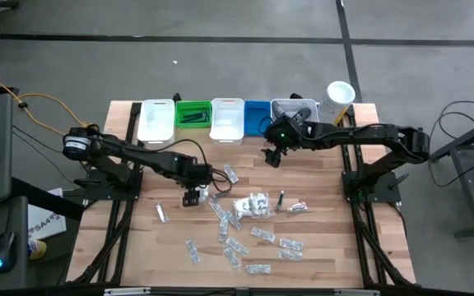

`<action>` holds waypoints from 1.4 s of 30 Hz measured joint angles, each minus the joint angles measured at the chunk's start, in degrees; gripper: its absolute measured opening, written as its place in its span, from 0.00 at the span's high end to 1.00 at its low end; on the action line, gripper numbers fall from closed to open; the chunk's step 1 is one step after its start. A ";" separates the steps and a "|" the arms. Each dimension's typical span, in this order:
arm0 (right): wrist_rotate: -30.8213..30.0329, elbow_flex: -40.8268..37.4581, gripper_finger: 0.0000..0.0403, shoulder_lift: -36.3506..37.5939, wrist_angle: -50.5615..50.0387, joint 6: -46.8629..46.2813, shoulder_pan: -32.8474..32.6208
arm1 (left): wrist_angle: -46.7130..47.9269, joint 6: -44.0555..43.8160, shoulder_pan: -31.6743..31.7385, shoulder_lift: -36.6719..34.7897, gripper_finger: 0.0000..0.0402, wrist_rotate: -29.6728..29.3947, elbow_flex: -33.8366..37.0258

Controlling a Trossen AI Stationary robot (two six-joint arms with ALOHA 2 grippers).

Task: Pick & Place Travel size toiletries
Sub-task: Put the transparent cotton pack into the left white bin

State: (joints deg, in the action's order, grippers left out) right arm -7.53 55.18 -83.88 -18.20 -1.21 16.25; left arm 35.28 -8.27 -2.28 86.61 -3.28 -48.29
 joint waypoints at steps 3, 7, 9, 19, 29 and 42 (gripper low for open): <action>0.01 0.00 0.22 0.00 -0.01 0.00 0.00 | -0.56 0.01 0.01 1.76 0.33 0.65 -0.10; 0.01 0.00 0.22 0.00 -0.02 0.00 0.00 | -1.72 1.18 -0.02 3.75 0.33 1.24 -0.24; 0.00 0.00 0.22 0.00 -0.02 0.00 0.00 | -1.70 1.56 -0.02 4.50 0.36 1.24 -0.24; 0.00 0.00 0.22 0.00 -0.04 0.00 0.00 | -1.19 2.47 0.03 4.78 0.74 3.54 -0.21; 0.00 0.00 0.22 0.00 -0.04 0.00 0.00 | 7.58 3.73 0.04 2.05 0.91 3.67 -3.86; 0.00 -0.02 0.22 0.00 0.01 0.00 0.00 | 35.37 -7.03 4.99 -4.21 0.90 -28.93 -17.92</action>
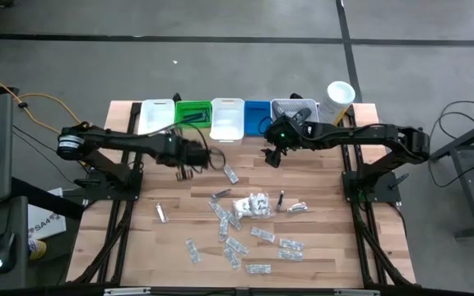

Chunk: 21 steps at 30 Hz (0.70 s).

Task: Pick & Place Travel size toiletries
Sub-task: Put the transparent cotton pack into the left white bin

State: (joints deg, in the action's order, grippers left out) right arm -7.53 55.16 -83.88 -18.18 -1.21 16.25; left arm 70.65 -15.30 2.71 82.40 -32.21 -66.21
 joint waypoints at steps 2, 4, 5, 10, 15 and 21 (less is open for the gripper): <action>0.00 0.00 0.22 0.00 0.08 0.00 0.00 | 2.70 -4.49 2.86 -0.31 0.89 -4.11 -0.33; 0.00 0.00 0.22 0.00 0.10 -0.01 0.00 | 4.14 -8.69 6.42 -0.47 0.89 -6.21 -0.35; 0.00 0.00 0.22 0.00 0.10 -0.02 0.00 | 4.60 -10.77 8.47 -0.45 0.89 -7.01 -0.32; -0.02 0.00 0.22 0.00 0.33 0.19 0.00 | 5.31 -16.55 18.99 -0.51 0.89 -10.33 1.00; -0.02 0.00 0.22 0.00 0.45 0.84 0.00 | 1.91 -16.10 28.67 -0.51 0.88 -8.93 2.18; -0.02 0.00 0.22 0.00 0.43 1.05 0.00 | -8.72 -9.36 35.85 -0.51 0.88 -0.73 5.02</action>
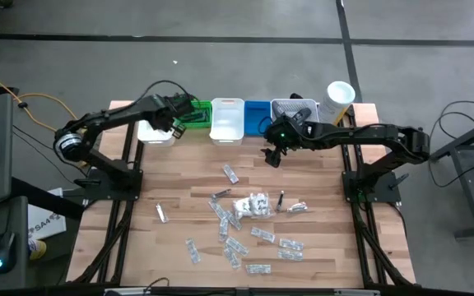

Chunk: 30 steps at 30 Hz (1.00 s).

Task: Pick & Place Travel size toiletries
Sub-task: Put the transparent cotton pack into the left white bin

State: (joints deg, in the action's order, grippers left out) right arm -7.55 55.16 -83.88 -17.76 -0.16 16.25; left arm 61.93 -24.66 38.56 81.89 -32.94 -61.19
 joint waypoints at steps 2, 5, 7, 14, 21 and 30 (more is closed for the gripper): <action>0.00 0.00 0.22 0.00 0.00 0.00 0.00 | -2.44 1.84 1.70 0.00 0.88 2.20 0.98; 0.01 0.00 0.22 0.00 -0.02 0.07 0.00 | -3.74 1.95 3.59 0.00 0.88 2.40 1.77; 0.00 0.00 0.22 0.00 -0.04 0.22 0.00 | -3.56 1.93 4.54 0.00 0.86 2.53 1.86; 0.00 0.00 0.22 0.00 -0.04 0.23 0.00 | -3.53 1.90 4.53 0.00 0.66 2.18 1.86; 0.00 0.00 0.22 0.00 -0.07 0.22 0.00 | -5.14 0.87 4.57 0.00 0.49 1.75 1.86; 0.00 0.00 0.22 0.00 -1.44 0.22 0.00 | -5.10 1.54 4.55 0.00 0.48 1.26 1.86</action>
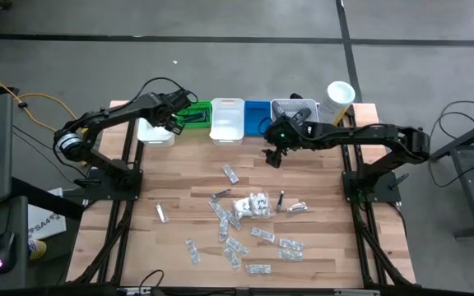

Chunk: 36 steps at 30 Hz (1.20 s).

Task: Pick & Place Travel size toiletries
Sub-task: Put the transparent cotton pack into the left white bin

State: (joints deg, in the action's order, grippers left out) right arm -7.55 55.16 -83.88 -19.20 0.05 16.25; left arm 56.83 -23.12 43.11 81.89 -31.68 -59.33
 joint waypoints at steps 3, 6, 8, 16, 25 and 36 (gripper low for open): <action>-0.01 0.00 0.22 0.00 -0.28 0.00 -0.13 | -0.31 0.44 0.00 0.00 0.49 -0.64 0.00; -0.02 0.00 0.22 0.00 -0.40 -0.02 -0.29 | -0.28 0.79 -0.01 0.00 0.50 -0.81 0.00; -0.35 0.00 0.22 0.00 -0.62 -0.09 -0.62 | -0.28 1.01 -0.02 -0.13 0.51 -0.86 0.00; -0.39 0.00 0.22 2.74 -2.36 0.19 -2.63 | -1.97 1.90 -5.30 -3.69 0.53 -4.41 0.00; 3.64 -8.21 0.22 8.45 0.72 2.69 -6.99 | -7.59 2.29 -15.20 -7.92 0.54 -4.89 3.72; 10.01 -17.95 0.22 10.47 10.38 1.55 -17.03 | -10.79 1.86 -21.55 -12.83 0.54 -4.79 6.54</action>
State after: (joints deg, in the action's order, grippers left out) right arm 2.46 37.21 -73.40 -8.81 1.61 -0.78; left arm 46.04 -21.26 21.56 69.06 -36.47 -52.80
